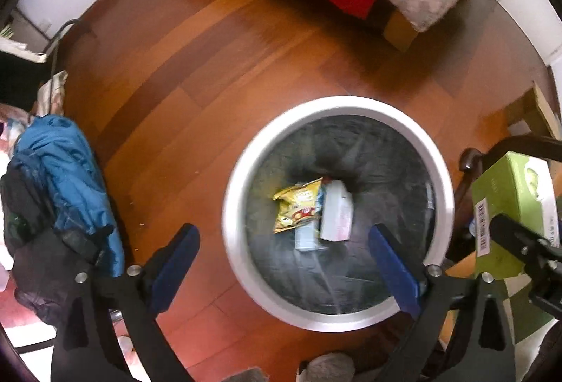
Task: Collect trash
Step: 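Carry both items over the white bin and open both tools to drop them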
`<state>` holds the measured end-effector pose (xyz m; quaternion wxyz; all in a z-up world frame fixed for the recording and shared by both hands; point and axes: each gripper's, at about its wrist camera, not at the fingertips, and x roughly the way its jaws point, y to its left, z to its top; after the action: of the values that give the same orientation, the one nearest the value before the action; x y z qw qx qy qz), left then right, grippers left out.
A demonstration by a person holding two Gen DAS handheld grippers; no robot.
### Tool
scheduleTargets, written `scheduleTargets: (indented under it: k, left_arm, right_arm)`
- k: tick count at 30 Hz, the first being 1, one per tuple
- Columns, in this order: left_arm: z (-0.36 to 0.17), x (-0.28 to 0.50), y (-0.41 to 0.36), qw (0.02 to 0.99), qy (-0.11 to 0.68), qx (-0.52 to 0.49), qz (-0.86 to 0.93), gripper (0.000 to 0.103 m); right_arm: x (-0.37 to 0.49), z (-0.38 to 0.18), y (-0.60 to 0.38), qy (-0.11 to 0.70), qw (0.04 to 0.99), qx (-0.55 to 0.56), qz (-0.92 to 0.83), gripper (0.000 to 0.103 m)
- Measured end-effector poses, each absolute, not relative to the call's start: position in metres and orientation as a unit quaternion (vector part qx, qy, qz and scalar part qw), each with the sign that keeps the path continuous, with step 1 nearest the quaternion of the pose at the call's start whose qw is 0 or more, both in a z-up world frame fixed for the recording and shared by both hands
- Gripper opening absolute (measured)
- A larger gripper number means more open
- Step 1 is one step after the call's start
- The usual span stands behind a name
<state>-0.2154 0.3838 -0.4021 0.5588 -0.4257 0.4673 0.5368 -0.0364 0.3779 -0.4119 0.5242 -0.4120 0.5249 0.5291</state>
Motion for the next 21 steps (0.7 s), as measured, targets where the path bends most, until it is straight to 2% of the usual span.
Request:
scheduleTargets:
  k: [2, 3, 4, 5, 13, 21]
  left_arm:
    - [-0.4, -0.223, 0.383, 0.551, 0.469, -0.417, 0.549, 0.098]
    - [-0.4, -0.225, 0.383, 0.548, 0.471, -0.415, 0.553, 0.098]
    - [-0.4, -0.229, 0.383, 0.545, 0.472, -0.413, 0.557, 0.098]
    - [-0.4, -0.231, 0.382, 0.543, 0.472, -0.41, 0.561, 0.098]
    - [-0.392, -0.244, 0.377, 0.53, 0.481, -0.385, 0.582, 0.098]
    - [-0.375, -0.248, 0.364, 0.534, 0.475, -0.379, 0.587, 0.098]
  right_arm:
    - [-0.045, -0.421, 0.381, 0.534, 0.509, -0.419, 0.529, 0.088]
    - [-0.049, -0.426, 0.382, 0.537, 0.503, -0.423, 0.528, 0.092]
    - [-0.052, -0.43, 0.381, 0.541, 0.497, -0.424, 0.53, 0.101]
    - [-0.054, -0.431, 0.381, 0.54, 0.495, -0.423, 0.533, 0.103]
    - [-0.063, -0.422, 0.382, 0.456, 0.543, -0.481, 0.516, 0.103]
    - [-0.057, -0.402, 0.373, 0.446, 0.551, -0.477, 0.52, 0.103]
